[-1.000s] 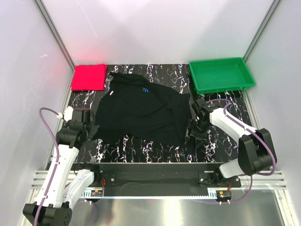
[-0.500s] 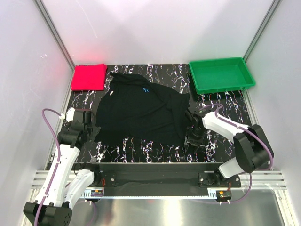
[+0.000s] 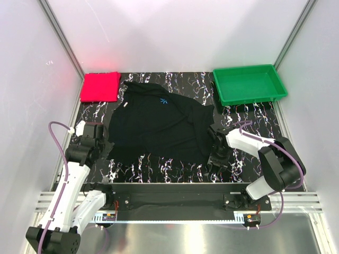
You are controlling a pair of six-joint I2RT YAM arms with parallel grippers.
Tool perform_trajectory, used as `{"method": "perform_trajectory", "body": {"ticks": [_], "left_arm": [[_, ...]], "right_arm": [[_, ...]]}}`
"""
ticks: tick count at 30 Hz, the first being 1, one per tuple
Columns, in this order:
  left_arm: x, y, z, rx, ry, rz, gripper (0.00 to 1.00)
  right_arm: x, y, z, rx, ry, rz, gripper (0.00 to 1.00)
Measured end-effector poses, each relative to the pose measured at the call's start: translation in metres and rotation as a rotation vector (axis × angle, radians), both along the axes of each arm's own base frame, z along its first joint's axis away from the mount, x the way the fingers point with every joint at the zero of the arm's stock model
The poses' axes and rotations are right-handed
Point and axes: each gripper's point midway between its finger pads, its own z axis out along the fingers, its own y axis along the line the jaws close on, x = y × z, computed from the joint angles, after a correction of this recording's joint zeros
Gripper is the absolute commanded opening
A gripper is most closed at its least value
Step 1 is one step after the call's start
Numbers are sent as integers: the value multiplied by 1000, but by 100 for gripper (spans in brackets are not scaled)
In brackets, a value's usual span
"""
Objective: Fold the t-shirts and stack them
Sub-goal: Flatten the tshirt out
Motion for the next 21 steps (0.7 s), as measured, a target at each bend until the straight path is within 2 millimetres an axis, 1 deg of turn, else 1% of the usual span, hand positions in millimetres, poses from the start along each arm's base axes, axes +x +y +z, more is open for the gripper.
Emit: {"method": "perform_trajectory", "body": {"ticks": [9, 10, 11, 12, 13, 18, 20, 21], "left_arm": [[-1, -5, 0, 4, 0, -28, 0], [-1, -5, 0, 4, 0, -31, 0], [-1, -5, 0, 4, 0, -33, 0], [-1, -6, 0, 4, -1, -35, 0], [-1, -6, 0, 4, -2, -37, 0], [-2, -7, 4, 10, -19, -55, 0], [-3, -6, 8, 18, -31, -70, 0], [-3, -6, 14, 24, -40, -79, 0]], "right_arm": [[11, -3, -4, -45, -38, -52, 46], [12, -3, -4, -46, -38, -55, 39], [12, -2, -4, -47, -38, -55, 26], [14, -2, -4, -46, -39, -56, 10], [16, -1, -3, -45, -43, -56, 0], [21, -1, 0, -46, -78, -69, 0], [29, 0, 12, -33, -134, -61, 0], [38, 3, 24, -13, -183, -53, 0]]}}
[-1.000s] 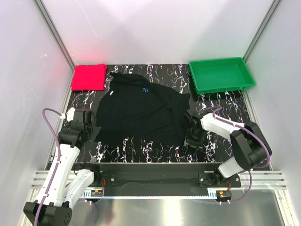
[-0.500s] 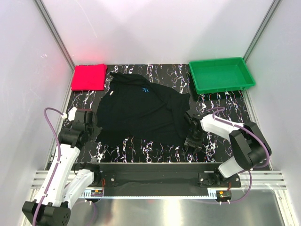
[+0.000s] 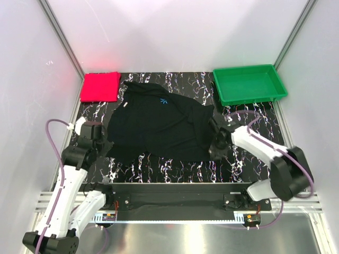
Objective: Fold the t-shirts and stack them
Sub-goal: Flatten the tshirt out
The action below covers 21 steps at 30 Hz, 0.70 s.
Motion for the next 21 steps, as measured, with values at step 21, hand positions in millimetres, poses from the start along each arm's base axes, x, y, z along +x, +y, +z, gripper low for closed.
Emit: {"method": "perform_trajectory", "body": {"ticks": [21], "left_arm": [[-42, 27, 456, 338, -1126, -169, 0]], "right_arm": [[178, -6, 420, 463, -1177, -66, 0]]}}
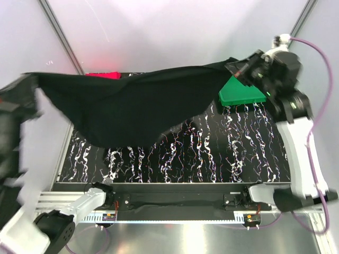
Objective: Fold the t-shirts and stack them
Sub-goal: Flatten the tshirt out
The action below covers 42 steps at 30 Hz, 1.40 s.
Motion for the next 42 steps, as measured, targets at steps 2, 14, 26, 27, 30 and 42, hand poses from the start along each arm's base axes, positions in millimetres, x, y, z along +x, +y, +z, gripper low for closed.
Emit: {"method": "perform_trajectory", "body": {"ticks": [2, 14, 26, 27, 30, 42], "left_arm": [[-40, 6, 32, 3, -134, -22, 0], [-63, 3, -8, -82, -178, -89, 0], [73, -32, -14, -18, 60, -65, 0], [70, -31, -4, -6, 35, -60, 0], [46, -21, 34, 14, -83, -41, 0], [-21, -6, 1, -77, -215, -71, 0]], "right_arm": [[-28, 0, 29, 37, -98, 28, 0], [-120, 4, 4, 257, -179, 134, 0], [73, 72, -68, 406, 108, 216, 0], [84, 77, -54, 431, 84, 232, 0], [107, 87, 13, 493, -55, 293, 0], [-36, 50, -8, 515, -75, 313, 0]]}}
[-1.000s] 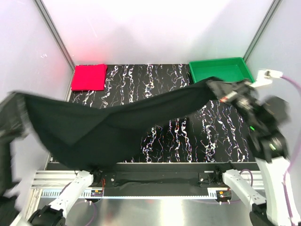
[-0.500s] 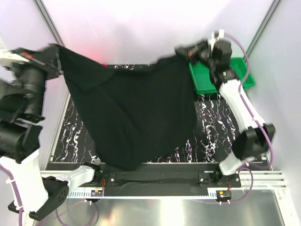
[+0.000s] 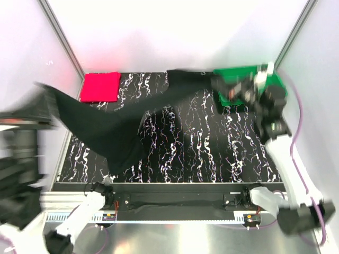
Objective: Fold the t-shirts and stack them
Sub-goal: Flatten the tshirt out
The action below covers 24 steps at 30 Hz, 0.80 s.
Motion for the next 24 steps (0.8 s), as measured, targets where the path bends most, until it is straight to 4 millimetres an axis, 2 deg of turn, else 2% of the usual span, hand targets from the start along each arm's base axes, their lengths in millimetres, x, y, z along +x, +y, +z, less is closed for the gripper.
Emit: {"method": "perform_trajectory", "body": {"ticks": [1, 4, 5, 6, 7, 9, 11, 13, 16, 18, 22, 24], "left_arm": [[11, -6, -32, -20, 59, -24, 0], [48, -26, -144, -77, 309, -92, 0], [57, -33, -186, -96, 411, -110, 0], [62, -38, -225, -117, 505, -125, 0], [64, -42, -259, -143, 582, -135, 0], [58, -45, -315, -184, 723, -138, 0], [48, -44, -345, -218, 795, -134, 0], [39, -42, -348, -249, 796, -137, 0], [37, -42, -343, -271, 781, -142, 0], [39, -43, -344, -272, 793, -139, 0], [46, -45, -347, -266, 828, -130, 0], [49, -46, -350, -262, 845, -126, 0]], "right_arm": [[-8, -6, -35, -22, 73, -12, 0], [-27, -23, -156, -100, 362, -48, 0], [-34, -27, -194, -127, 461, -53, 1], [-39, -29, -224, -148, 540, -51, 12], [-49, -30, -260, -175, 643, -43, 19], [-73, -32, -316, -234, 837, -8, 32], [-91, -34, -346, -291, 964, 26, 43], [-106, -39, -365, -357, 1046, 56, 56], [-121, -50, -370, -477, 1083, 67, 64], [-119, -60, -363, -558, 1062, 52, 65], [-103, -74, -342, -706, 969, 45, 66], [-100, -79, -343, -781, 973, 64, 67]]}}
